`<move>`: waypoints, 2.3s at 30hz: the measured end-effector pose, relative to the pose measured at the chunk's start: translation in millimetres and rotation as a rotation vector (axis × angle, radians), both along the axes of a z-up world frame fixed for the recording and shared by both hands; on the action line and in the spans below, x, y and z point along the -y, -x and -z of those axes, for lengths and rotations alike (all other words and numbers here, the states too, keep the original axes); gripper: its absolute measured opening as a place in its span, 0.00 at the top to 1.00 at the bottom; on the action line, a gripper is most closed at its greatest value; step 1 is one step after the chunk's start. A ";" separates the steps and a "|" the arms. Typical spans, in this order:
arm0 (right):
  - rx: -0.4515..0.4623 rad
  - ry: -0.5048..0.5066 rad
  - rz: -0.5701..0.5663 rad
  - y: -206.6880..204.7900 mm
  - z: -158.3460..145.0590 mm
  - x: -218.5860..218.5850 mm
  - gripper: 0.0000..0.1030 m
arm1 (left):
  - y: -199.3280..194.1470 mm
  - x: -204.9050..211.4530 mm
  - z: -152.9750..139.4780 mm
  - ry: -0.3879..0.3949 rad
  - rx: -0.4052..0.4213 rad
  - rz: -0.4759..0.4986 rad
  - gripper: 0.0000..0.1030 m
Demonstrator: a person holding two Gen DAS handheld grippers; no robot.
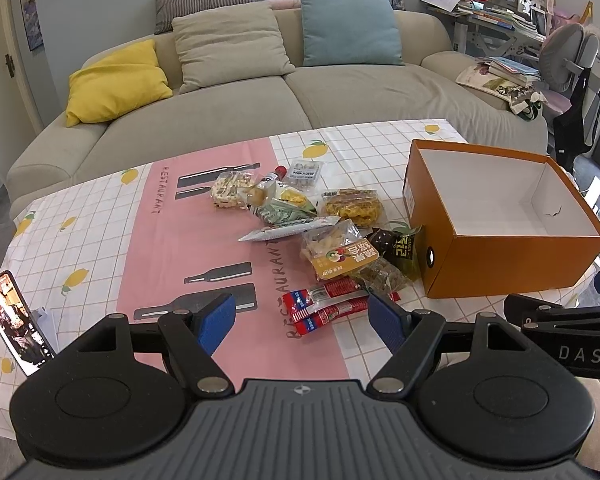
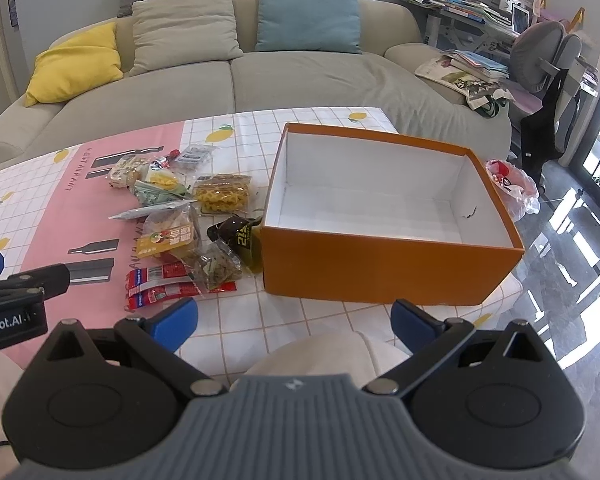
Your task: Organize snacks
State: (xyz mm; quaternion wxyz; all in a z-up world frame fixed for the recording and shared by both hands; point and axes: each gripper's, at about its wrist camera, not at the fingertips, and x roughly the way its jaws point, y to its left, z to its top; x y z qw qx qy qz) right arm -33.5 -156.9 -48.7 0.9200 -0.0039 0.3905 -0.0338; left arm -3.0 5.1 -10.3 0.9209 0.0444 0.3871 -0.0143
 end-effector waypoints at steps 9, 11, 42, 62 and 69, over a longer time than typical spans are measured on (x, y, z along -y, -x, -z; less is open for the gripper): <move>-0.001 0.000 0.002 0.8 1.0 0.9 0.03 | 0.5 -0.1 2.0 0.001 -0.004 -0.002 0.14; -0.009 0.003 0.003 0.5 1.2 0.6 0.03 | 1.1 -0.1 2.4 0.002 -0.005 -0.003 0.14; -0.037 -0.132 -0.024 -8.0 14.3 4.8 0.03 | -10.2 -29.3 7.9 0.135 -0.057 -0.044 0.23; -0.043 -0.111 -0.282 -81.3 36.5 -42.2 0.72 | -73.4 -38.9 27.0 0.263 -0.130 0.048 0.26; -0.120 -0.100 -0.342 -102.6 60.6 -52.0 0.71 | -95.7 -25.5 52.2 0.127 -0.180 0.223 0.27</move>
